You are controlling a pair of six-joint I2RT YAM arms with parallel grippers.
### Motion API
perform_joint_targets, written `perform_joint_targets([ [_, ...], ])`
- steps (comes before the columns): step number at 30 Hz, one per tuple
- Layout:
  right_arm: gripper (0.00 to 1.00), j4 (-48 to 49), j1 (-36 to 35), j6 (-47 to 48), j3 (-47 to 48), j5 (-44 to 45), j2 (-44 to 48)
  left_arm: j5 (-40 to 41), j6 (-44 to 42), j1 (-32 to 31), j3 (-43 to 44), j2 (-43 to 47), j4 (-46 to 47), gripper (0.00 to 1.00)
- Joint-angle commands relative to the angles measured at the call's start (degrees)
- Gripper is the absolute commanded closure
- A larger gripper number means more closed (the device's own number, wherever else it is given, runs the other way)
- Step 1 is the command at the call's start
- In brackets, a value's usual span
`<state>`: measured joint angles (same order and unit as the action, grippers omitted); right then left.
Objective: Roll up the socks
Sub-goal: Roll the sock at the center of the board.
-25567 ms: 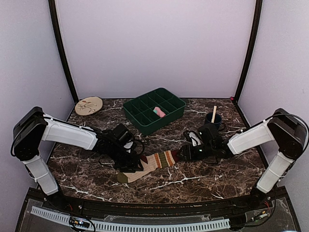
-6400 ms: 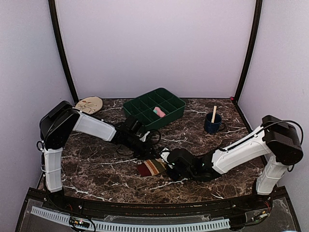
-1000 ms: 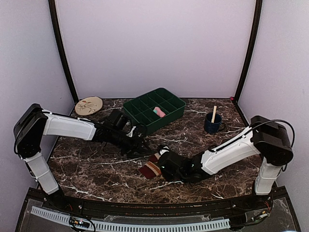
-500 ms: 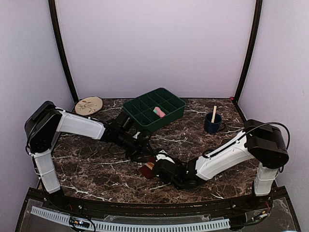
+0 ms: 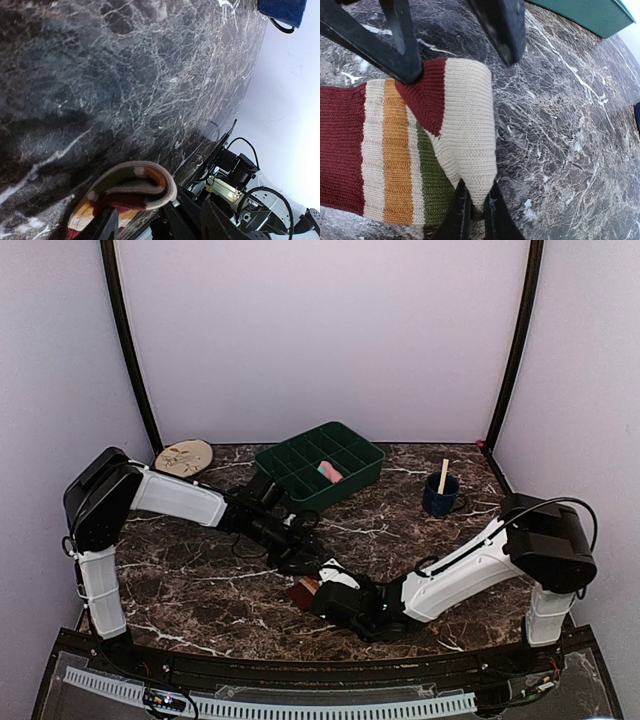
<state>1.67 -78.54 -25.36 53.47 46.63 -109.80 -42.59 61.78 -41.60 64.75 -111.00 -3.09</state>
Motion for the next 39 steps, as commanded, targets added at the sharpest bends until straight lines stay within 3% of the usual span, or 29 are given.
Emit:
perform_joint_targets([
  [1,0.99,-0.7,-1.5,1.6,1.0,0.5,-2.1,-2.6,0.2,0.2,1.7,-1.0,-0.3,0.41],
  [10,1.00,0.7,-2.4,4.2,1.8,0.9,-3.2,-3.4,-0.5,0.3,3.8,-3.9,-0.5,0.41],
  [13,1.00,0.9,-2.5,5.0,2.0,1.1,-3.4,-3.7,-0.9,0.2,5.0,-5.1,-0.8,0.46],
  [28,1.00,0.2,-2.4,5.8,2.2,0.5,-3.2,-6.4,-2.7,0.1,5.9,-9.0,3.6,0.98],
  [39,0.82,-4.1,-1.5,-2.0,1.1,-2.9,-0.4,-4.5,-4.3,0.2,-2.4,-9.3,18.9,1.00],
])
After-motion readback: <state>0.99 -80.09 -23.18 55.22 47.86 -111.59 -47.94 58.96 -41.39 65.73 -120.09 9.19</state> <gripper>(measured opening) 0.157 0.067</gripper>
